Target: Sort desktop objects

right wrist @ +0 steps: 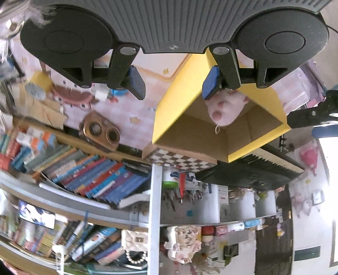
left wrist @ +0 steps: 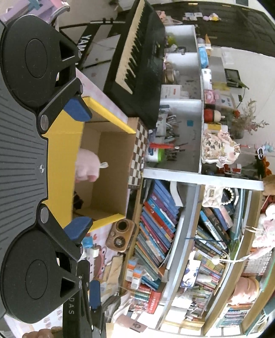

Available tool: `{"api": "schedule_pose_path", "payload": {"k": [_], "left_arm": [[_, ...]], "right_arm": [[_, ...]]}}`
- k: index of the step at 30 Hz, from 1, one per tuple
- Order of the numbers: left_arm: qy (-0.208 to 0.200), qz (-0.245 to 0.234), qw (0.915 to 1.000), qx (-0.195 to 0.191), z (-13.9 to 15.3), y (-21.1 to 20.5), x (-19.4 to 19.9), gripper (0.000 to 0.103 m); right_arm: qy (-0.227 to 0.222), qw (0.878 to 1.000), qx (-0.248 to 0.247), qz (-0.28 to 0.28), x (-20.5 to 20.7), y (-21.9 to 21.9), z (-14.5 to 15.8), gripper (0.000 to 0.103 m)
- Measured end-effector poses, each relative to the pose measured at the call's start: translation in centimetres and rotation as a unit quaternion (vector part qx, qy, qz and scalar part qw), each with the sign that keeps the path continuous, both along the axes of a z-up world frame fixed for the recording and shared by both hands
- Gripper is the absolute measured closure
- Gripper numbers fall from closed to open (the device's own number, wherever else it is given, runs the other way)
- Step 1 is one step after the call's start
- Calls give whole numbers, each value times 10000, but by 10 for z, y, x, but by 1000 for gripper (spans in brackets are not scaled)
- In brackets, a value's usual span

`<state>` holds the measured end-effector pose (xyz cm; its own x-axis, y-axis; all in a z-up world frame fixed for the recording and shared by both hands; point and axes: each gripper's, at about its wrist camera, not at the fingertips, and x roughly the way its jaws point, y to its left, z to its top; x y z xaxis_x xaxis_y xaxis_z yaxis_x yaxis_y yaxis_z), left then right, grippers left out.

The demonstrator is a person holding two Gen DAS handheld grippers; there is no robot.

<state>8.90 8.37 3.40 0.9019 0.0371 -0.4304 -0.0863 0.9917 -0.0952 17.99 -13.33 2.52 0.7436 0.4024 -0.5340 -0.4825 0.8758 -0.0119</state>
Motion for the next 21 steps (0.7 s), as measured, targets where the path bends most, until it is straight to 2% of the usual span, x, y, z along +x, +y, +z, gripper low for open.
{"api": "schedule_pose_path", "payload": {"k": [17, 21], "left_arm": [[170, -215, 9996, -18, -16, -15, -59, 4], [268, -188, 9995, 21, -24, -21, -69, 4]], "right_arm": [[181, 9991, -27, -390, -94, -7, -24, 46], [254, 9978, 178, -581, -107, -15, -30, 42]]}}
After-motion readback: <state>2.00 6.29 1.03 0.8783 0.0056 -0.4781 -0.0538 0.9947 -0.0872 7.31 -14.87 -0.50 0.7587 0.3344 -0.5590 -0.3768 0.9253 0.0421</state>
